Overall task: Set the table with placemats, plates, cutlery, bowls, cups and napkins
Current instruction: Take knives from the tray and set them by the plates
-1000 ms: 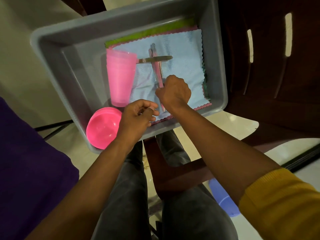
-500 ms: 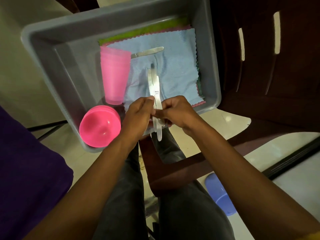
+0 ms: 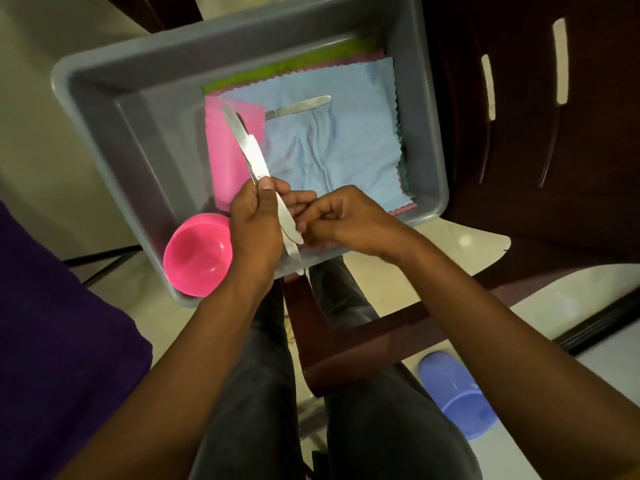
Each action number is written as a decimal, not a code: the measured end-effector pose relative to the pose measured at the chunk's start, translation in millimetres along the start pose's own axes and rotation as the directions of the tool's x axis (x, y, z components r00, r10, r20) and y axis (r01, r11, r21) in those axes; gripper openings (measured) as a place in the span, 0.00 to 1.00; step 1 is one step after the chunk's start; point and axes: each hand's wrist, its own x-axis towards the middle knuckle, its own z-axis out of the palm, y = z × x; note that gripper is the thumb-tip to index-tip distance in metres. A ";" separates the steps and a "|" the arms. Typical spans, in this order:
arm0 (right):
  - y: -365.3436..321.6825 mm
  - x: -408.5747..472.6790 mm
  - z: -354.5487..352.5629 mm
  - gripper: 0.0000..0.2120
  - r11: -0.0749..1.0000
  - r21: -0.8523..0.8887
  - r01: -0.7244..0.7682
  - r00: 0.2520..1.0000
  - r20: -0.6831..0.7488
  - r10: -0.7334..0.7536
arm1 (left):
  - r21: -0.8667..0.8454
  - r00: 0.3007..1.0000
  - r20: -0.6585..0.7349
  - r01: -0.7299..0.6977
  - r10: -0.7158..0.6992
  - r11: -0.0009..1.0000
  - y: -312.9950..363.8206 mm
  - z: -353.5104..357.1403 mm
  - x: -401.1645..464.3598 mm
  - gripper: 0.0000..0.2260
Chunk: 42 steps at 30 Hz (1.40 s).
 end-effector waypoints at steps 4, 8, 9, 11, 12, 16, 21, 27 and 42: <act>12.7 29.4 -21.4 0.06 0.946 -0.317 -0.072 0.949 -0.314 -0.033 | -0.002 0.998 -0.051 -0.034 0.033 0.999 0.6 -14.3 5.4 0.13; 2.7 74.4 -31.4 0.11 0.799 -0.585 -0.140 0.824 -0.516 -0.233 | 0.024 0.998 -0.060 -0.014 0.016 1.000 -0.4 -22.7 9.0 0.14; -1.9 87.5 -31.1 0.13 0.765 -0.631 -0.127 0.821 -0.500 -0.275 | 0.023 0.998 -0.057 -0.006 0.007 1.000 -0.6 -23.9 9.0 0.14; -9.2 111.8 -29.3 0.16 0.684 -0.721 -0.111 0.806 -0.468 -0.363 | 0.022 0.999 -0.045 0.007 -0.006 1.000 -1.3 -25.5 7.8 0.13; -11.8 122.1 -27.3 0.18 0.668 -0.738 -0.098 0.789 -0.466 -0.399 | 0.021 0.999 -0.038 0.012 -0.011 1.000 -2.0 -26.5 7.0 0.13; -16.8 146.7 -21.6 0.18 0.599 -0.796 -0.088 0.745 -0.452 -0.491 | 0.024 1.000 -0.015 0.025 -0.025 0.999 -4.6 -30.1 3.5 0.13; -14.8 150.8 -23.7 0.17 0.436 -0.869 -0.233 0.733 -0.451 -0.509 | 0.038 0.999 -0.021 0.040 -0.039 0.998 -7.5 -33.7 1.1 0.12; -15.1 133.7 -38.5 0.11 0.471 -0.867 -0.161 0.861 -0.357 -0.362 | 0.039 0.999 -0.007 0.048 -0.048 0.998 -8.0 -35.2 -3.0 0.12; -16.8 -38.0 -31.6 0.05 0.993 0.089 -0.079 0.969 -0.228 0.097 | -0.195 0.983 0.054 0.180 -0.173 0.964 29.7 -33.5 -49.2 0.07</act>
